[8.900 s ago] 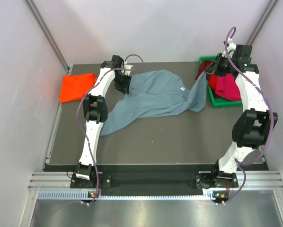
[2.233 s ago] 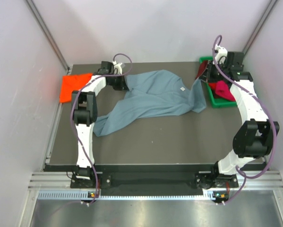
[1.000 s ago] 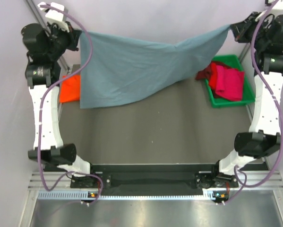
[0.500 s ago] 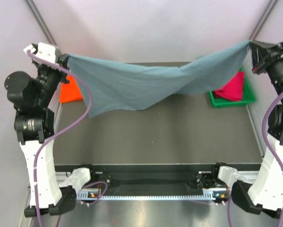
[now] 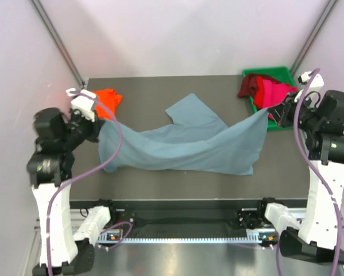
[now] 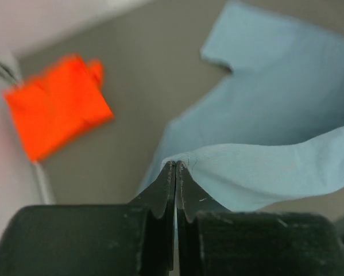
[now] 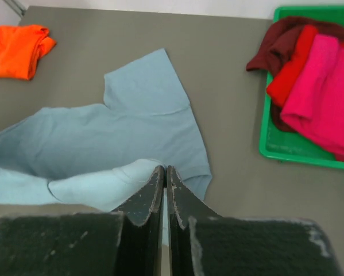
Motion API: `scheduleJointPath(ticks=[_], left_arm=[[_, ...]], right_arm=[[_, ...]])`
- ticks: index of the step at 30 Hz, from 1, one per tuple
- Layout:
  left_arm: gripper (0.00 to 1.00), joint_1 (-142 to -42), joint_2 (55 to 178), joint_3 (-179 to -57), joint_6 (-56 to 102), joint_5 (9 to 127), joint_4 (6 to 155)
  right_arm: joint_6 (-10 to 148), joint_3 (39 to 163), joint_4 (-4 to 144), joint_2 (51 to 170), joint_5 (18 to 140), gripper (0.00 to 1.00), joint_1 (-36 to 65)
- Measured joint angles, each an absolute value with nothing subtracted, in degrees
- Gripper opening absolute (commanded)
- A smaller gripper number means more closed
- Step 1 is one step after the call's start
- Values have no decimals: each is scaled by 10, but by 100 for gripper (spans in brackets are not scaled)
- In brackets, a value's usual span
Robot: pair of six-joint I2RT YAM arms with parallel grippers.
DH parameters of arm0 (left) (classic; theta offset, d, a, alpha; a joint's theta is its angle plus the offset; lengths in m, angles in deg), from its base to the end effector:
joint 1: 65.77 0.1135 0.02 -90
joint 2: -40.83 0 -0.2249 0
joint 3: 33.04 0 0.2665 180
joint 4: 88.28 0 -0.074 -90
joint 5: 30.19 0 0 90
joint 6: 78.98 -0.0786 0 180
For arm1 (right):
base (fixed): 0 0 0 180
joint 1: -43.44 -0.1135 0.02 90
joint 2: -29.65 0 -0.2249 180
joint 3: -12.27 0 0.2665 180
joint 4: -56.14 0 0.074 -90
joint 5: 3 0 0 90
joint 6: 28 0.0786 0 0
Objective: Fold and stack the t-shirts
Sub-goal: Flatten the tshirt out
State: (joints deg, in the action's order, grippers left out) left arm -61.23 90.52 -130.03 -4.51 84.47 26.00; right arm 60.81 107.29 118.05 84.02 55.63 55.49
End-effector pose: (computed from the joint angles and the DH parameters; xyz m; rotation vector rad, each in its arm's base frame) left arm 0.1952 -0.0174 0.4349 0.4655 1.8063 -0.1651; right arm 0.2263 -0.0065 0.4187 -0.1804 1.8943 0.3739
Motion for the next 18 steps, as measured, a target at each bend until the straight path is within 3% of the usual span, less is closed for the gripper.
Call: scheduleJointPath(ticks=[4,9,14,18], left_arm=[[0,-612,981,-1194,-46,846,281],[0,-607,1232,-1197,-52,842,345],[0,-591,1486,-1383,-38,846,354],[0,-583,1630,-1581,-14,857,342]], right_arm=[[642,1070,1140,915,555,0,555],[683,1153,1059,1138,559,0,555],[681,1332,1059,1386,573,0,553],[680,1499,1059,1516,586,0,549]])
